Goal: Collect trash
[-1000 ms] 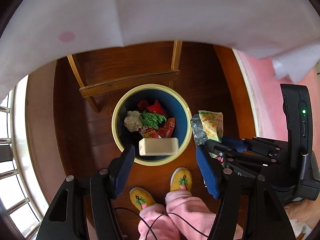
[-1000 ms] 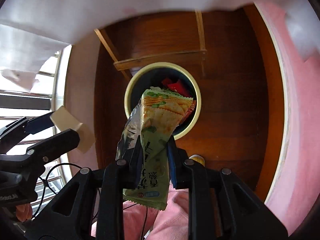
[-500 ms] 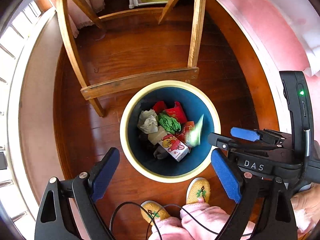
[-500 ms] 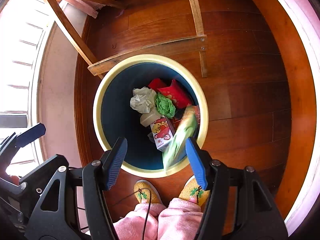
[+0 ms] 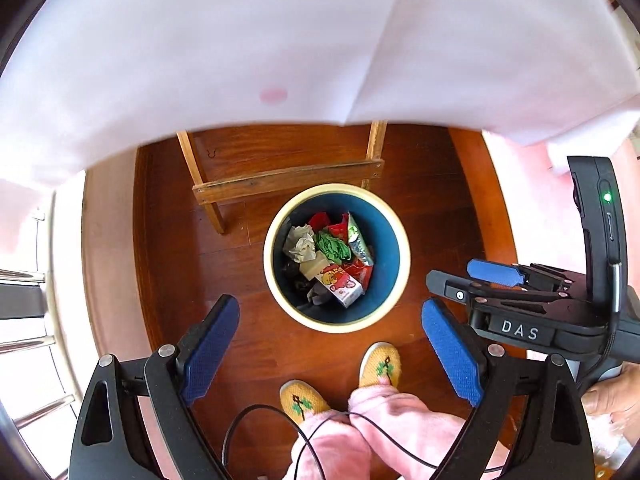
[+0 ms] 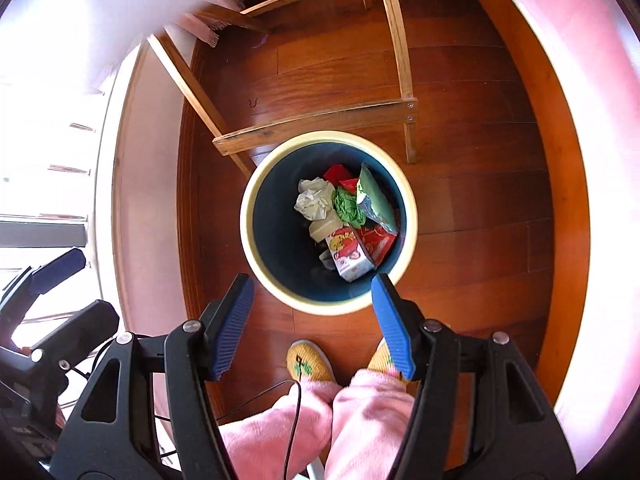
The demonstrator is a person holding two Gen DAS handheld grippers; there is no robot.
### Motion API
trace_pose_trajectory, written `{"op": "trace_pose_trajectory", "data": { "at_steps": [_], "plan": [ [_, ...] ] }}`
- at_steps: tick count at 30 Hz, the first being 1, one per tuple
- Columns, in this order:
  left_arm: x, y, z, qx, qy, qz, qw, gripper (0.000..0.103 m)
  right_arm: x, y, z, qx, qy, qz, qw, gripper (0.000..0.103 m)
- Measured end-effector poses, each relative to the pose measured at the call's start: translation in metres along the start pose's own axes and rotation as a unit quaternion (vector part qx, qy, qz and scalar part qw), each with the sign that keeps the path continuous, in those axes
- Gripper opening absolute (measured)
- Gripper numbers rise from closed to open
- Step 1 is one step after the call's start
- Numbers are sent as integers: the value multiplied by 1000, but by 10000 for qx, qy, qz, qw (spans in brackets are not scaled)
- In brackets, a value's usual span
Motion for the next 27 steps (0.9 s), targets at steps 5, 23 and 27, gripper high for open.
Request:
{"op": "trace_pose_trajectory", "data": {
  "at_steps": [5,23,27],
  "plan": [
    [-13,-3,60,-120,0,-21,9999,94,19,5,52,-91,66,126,9999,58],
    [-50,-35,305,-1491,-254,223,9882,94,93,-5,311,-1380,184,138,9902,58],
    [-52,-31,345,-1789,-392,304,9826,94,109,-8,360,-1782,351,258,9830,58]
  ]
}}
Point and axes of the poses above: each gripper's, at about its wrist camera, not at the fingertips, and z roughly against the way its jaws point, x to its left, y to its underside, the point moved 1 cm from there along -z, roughly the way its jaws point, and after that the axes turned 7 degrees about z, right-handed, at the moved point
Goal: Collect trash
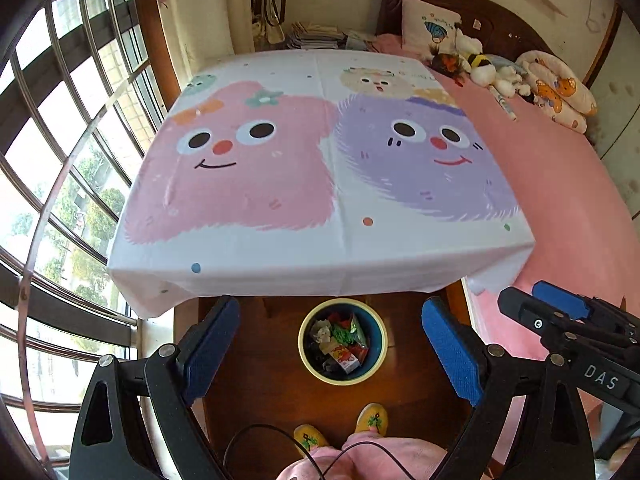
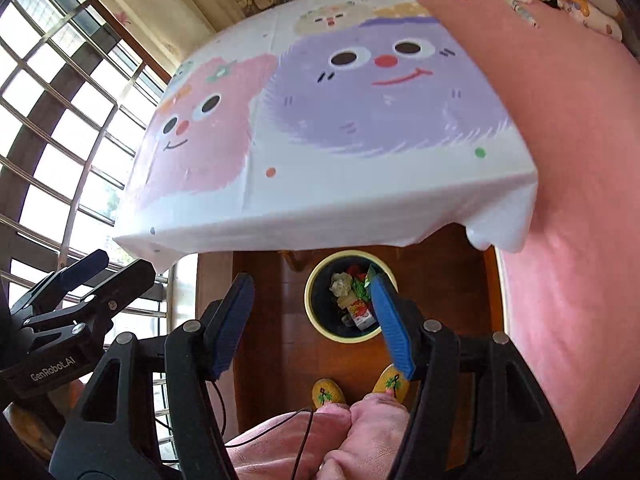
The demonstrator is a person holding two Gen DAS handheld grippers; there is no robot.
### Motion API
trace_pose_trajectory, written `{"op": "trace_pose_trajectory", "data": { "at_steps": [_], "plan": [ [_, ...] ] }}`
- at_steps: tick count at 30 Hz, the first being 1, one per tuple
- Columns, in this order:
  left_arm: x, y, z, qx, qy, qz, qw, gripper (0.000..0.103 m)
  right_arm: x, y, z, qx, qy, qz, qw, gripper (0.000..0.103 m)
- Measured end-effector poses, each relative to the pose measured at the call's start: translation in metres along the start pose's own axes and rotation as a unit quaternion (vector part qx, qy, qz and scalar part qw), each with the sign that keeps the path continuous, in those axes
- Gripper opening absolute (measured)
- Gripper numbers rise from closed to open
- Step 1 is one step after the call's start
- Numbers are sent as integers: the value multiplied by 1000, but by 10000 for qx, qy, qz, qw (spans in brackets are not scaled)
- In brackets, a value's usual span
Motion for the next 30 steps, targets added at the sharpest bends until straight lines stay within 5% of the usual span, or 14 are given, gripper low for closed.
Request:
{"op": "trace_pose_trajectory", "data": {
  "at_steps": [10,30],
  "plan": [
    [10,9,36,-377,-282,210,9987,94,45,-13,71,-720,290,624,9950,58],
    [15,9,53,-618,-278,293,9973,93,58,-8,73,-859,315,907,9917,58]
  ]
}}
Point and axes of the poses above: each gripper's, at about its wrist camera, not at the fingertips, and z roughly against the way its jaws point, x to its left, y to its underside, the point moved 1 cm from there along -z, roughly the way its jaws point, and after that the axes turned 7 degrees about z, right-handed, at the moved point
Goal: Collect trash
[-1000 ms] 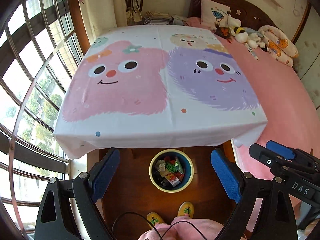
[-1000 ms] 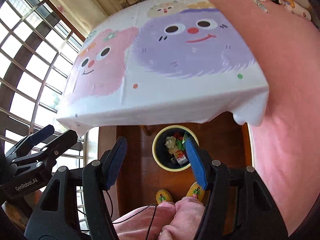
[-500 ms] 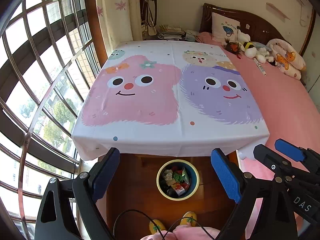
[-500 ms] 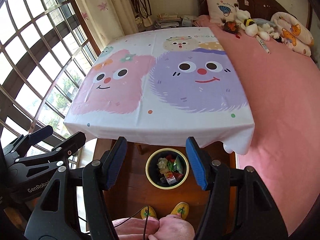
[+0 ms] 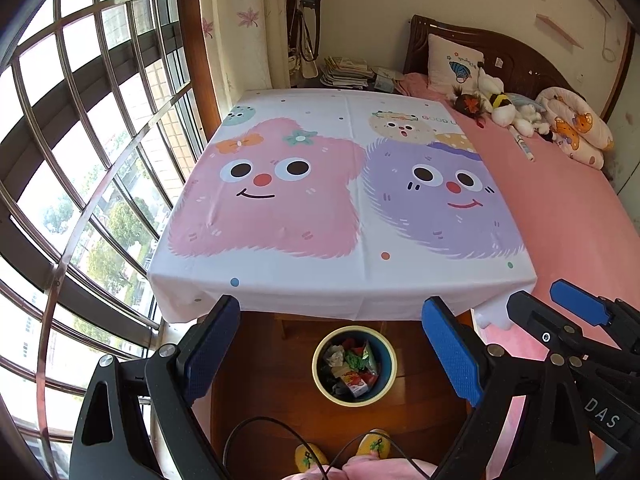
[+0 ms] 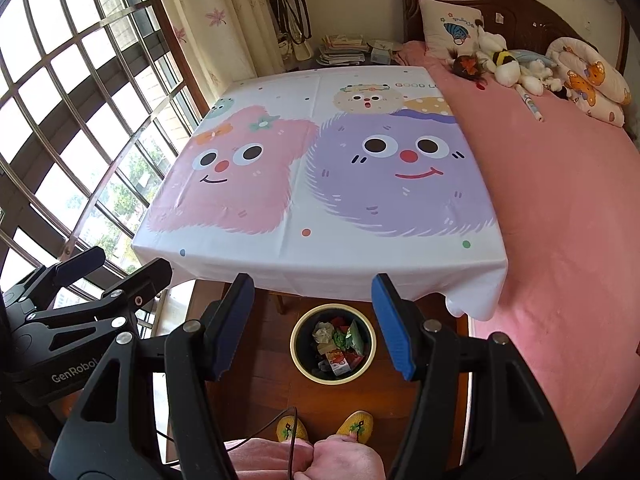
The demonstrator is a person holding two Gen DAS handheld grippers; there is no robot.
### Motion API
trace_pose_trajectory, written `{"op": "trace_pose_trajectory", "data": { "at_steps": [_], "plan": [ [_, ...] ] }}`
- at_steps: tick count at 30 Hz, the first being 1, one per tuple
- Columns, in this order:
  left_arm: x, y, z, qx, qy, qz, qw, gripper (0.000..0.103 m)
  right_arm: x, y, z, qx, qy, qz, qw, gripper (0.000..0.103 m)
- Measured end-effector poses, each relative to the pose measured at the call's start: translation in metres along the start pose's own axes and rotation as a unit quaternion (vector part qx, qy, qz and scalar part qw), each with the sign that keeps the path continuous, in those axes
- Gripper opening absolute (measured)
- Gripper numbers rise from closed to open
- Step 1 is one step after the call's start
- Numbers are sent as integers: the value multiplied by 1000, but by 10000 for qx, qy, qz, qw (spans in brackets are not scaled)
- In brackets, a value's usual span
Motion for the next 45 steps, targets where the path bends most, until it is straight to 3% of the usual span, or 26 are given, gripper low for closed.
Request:
{"op": "trace_pose_trajectory", "data": {
  "at_steps": [45],
  "plan": [
    [-16,-2,-10,-14,-243,80,9997,93,-9,-2,-8,26,-247,62,9997,58]
  ]
}}
Point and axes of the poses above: each gripper's, at about its wrist camera, not at the fingertips, and z roughly against the way its jaws point, x to its left, y to its underside, the point moved 1 cm from there along -z, roughly the way its jaws point, and after that the axes turned 7 degrees about z, right-handed, at the moved point
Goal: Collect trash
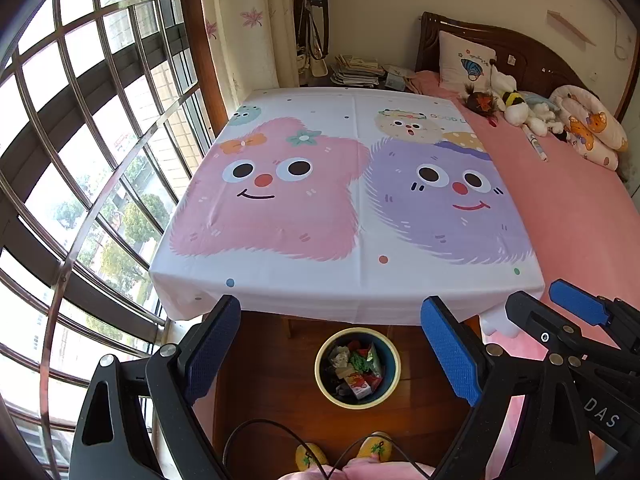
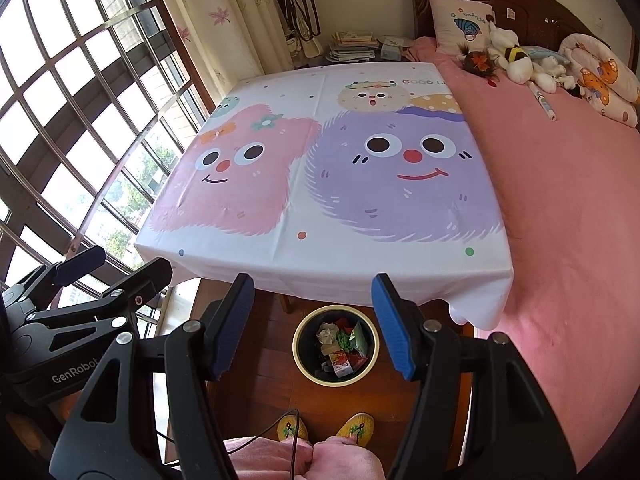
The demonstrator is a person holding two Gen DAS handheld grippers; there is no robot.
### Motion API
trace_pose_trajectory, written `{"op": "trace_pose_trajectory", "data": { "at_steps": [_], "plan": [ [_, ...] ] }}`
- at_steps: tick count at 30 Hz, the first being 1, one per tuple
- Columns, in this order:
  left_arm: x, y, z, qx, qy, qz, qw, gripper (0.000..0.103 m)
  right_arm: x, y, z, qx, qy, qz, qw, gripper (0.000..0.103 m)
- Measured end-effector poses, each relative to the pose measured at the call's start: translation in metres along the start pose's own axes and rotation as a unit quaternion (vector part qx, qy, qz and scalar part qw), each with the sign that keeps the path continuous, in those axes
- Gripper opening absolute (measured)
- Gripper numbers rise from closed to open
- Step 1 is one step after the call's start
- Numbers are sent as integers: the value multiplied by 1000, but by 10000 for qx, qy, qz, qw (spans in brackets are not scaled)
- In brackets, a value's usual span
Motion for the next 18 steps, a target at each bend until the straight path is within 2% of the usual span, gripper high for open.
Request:
{"op": "trace_pose_trajectory", "data": {
  "at_steps": [18],
  "plan": [
    [-18,-1,-14,98,-29,109,9999,93,-13,-5,-12,41,-109,38,9999,58]
  ]
}}
Point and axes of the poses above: each gripper's, at about its wrist camera, not at the fingertips, and z roughly against the way its jaws point, x to its left, y to its underside, the point moved 1 cm from there along -z, roughly the way its jaws point, and after that the axes turned 7 degrees about z, right-handed, at the moved point
